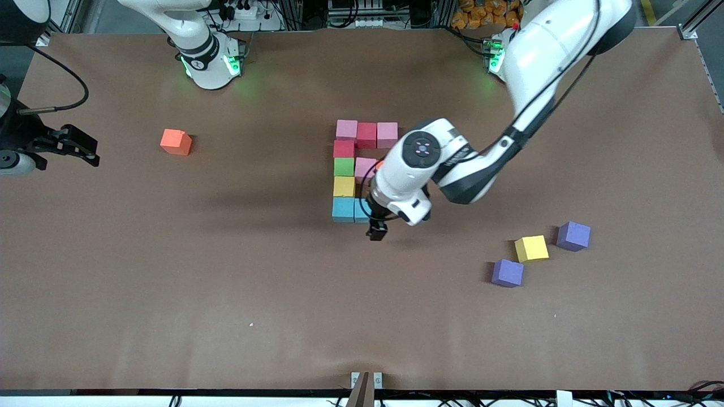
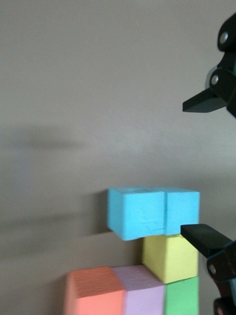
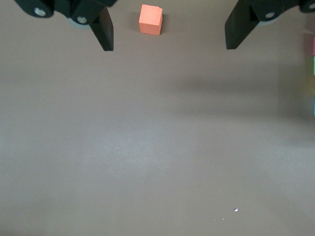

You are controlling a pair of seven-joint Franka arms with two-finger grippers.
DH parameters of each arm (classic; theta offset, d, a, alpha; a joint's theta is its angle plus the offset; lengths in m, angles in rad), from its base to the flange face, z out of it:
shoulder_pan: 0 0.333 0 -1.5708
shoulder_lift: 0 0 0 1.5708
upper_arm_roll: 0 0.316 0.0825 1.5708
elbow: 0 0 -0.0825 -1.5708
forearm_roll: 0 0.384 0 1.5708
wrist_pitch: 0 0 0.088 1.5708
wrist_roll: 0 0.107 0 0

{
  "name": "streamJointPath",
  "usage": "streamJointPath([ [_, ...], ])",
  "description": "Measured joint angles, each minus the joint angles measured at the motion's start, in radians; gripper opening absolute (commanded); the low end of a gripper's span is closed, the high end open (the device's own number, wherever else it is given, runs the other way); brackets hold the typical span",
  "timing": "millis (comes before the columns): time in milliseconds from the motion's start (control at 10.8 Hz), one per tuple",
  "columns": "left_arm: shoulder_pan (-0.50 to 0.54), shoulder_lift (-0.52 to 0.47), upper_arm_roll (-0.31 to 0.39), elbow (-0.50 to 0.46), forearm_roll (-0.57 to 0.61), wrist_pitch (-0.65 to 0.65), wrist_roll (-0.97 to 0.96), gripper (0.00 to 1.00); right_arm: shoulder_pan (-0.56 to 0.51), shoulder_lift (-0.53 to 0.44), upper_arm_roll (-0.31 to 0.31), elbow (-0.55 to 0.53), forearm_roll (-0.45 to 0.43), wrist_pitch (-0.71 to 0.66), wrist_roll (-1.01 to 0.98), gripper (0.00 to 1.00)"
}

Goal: Arrange 11 blocks into digit 3
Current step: 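Reach the left gripper to the purple cube beside the yellow cube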

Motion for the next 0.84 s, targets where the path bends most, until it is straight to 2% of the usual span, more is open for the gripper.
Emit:
streamJointPath([
  [279, 0.091, -0.054, -0.006, 0.0, 0.0, -0.095, 0.287, 1.0, -0.019, 0.0, 0.0, 0.0, 0.012, 0.0, 0.0, 1.0],
  [837, 0.283, -0.075, -0.003, -0.004, 0.0, -0.184, 1.064, 1.0, -0.039, 0.0, 0.001, 0.0, 0.028, -0.001, -0.003, 1.0],
])
